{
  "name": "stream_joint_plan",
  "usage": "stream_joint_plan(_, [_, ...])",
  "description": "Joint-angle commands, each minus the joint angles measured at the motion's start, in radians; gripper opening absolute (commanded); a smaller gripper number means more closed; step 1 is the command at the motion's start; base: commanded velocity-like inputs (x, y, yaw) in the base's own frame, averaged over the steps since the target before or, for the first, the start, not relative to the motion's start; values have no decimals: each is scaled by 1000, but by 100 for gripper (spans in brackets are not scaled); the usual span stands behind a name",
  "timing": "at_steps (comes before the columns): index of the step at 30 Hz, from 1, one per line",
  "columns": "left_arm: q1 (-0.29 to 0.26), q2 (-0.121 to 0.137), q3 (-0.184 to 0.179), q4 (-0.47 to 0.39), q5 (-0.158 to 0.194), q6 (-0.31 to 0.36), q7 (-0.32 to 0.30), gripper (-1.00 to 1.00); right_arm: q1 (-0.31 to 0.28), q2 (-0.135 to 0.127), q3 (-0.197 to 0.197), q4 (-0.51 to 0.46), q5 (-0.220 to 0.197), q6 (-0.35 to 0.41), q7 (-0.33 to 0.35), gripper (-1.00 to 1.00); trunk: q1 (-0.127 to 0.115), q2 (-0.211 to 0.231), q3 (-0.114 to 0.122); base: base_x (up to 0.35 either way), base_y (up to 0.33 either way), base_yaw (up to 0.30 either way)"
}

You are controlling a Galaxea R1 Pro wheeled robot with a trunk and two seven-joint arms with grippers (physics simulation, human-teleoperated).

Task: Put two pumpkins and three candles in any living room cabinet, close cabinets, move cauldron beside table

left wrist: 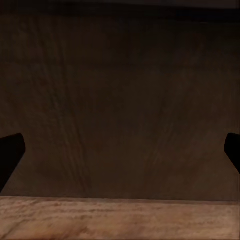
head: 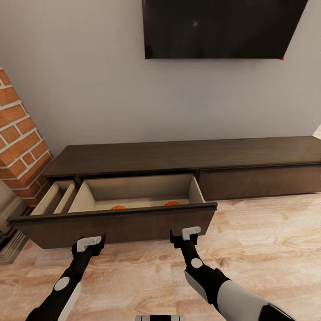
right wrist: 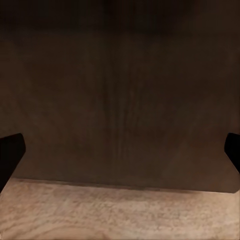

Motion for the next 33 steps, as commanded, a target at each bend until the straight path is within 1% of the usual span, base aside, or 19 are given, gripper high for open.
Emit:
stream_joint_plan(1, [0,1,-1,0,7,-2,-2,100,-1,0,8,0,-8,-4,-5,100,0,0,-1,0,0,-4])
stream_joint_plan(3, [-1,1,-1,0,7,-2,-2,100,-1,0,8,0,-8,-4,-5,100,0,0,-1,0,0,-3])
stream_joint_plan(8, [-1,0,0,0,7,0,-3,100,-1,0,8,0,-8,-3,-4,100,2,-1,-20,0,0,0])
stream_joint_plan(10, [-1,0,0,0,7,1,-3,100,-1,0,8,0,-8,-4,-4,100,2,-1,-20,0,0,0])
stream_joint_plan(13, [0,0,1,0,7,2,-3,100,-1,-1,8,1,-8,-3,-4,100,3,-2,-32,0,0,0])
stream_joint_plan(25, [0,0,-1,0,8,0,-3,100,-1,0,11,1,-5,-8,-3,100,3,-2,-32,1,0,0])
stream_joint_plan(33, [-1,0,-1,0,7,3,-3,100,-1,1,10,2,-6,-6,-4,100,3,-2,-32,184,0,0])
